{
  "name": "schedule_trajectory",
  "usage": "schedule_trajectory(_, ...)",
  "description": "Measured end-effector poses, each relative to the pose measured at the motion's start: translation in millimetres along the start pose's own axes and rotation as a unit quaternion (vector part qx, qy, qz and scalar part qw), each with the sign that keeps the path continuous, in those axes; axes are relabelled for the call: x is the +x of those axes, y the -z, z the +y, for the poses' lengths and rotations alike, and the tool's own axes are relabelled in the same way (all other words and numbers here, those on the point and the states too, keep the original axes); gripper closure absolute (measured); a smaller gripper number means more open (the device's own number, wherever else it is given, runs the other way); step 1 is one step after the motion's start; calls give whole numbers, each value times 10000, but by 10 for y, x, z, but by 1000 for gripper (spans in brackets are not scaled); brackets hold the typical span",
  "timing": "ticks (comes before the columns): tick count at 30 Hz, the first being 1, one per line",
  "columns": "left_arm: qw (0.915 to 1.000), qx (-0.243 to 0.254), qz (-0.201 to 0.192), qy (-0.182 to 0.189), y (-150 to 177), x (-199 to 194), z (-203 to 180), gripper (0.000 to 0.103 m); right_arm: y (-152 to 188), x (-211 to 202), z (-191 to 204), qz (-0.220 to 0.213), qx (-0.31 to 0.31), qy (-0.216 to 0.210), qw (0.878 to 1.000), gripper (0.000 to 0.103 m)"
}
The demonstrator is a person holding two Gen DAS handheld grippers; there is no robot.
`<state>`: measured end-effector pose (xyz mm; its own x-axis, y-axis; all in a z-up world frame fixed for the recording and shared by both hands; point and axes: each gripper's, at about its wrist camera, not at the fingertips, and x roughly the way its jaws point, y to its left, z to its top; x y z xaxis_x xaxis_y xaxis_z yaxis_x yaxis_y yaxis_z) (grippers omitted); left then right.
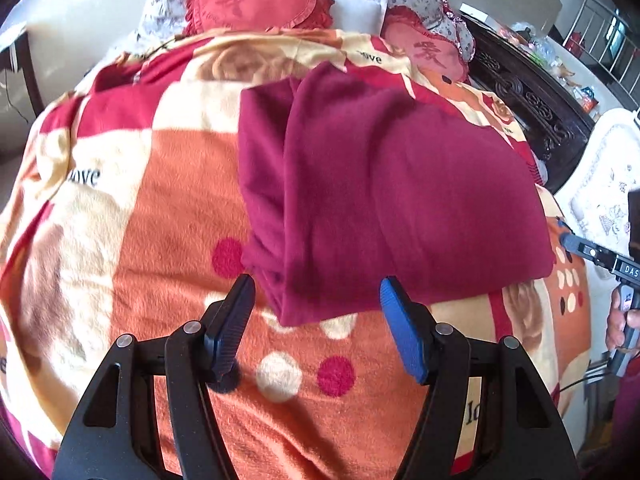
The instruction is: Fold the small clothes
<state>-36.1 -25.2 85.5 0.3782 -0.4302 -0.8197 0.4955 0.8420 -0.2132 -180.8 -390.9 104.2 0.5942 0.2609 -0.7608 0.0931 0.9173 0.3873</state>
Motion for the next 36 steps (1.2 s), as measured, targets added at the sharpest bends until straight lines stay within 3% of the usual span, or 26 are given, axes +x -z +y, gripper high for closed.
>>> schedule_trajectory(6,9999,-4,-104,14,-89,57,-113,38,-250,442,514,25,-660,-43,9978,61)
schedule_trajectory(10,10000,12,-79,31,-134,151,-152,38,-435,742,745,-4,-1036,149,9945,61)
schedule_trajectory(21,9998,-7,185,-28,-121,505,-157,38,-1042,1453,1178,35,-1280,-25,9918,61)
schedule_trajectory(28,9999,-62,114,46,-79,560,-120,37,-1228,2034,1355,359,-1366,183,9898,58)
schedule_trajectory(32,9996,-207,28,204,-63,539,-64,37,-1306,1970,1446,374,-1344,308,9897,57)
schedule_trajectory(36,9992,-295,-22,265,-60,530,-45,37,-1391,1686,1644,-28,-1243,-104,9922,57)
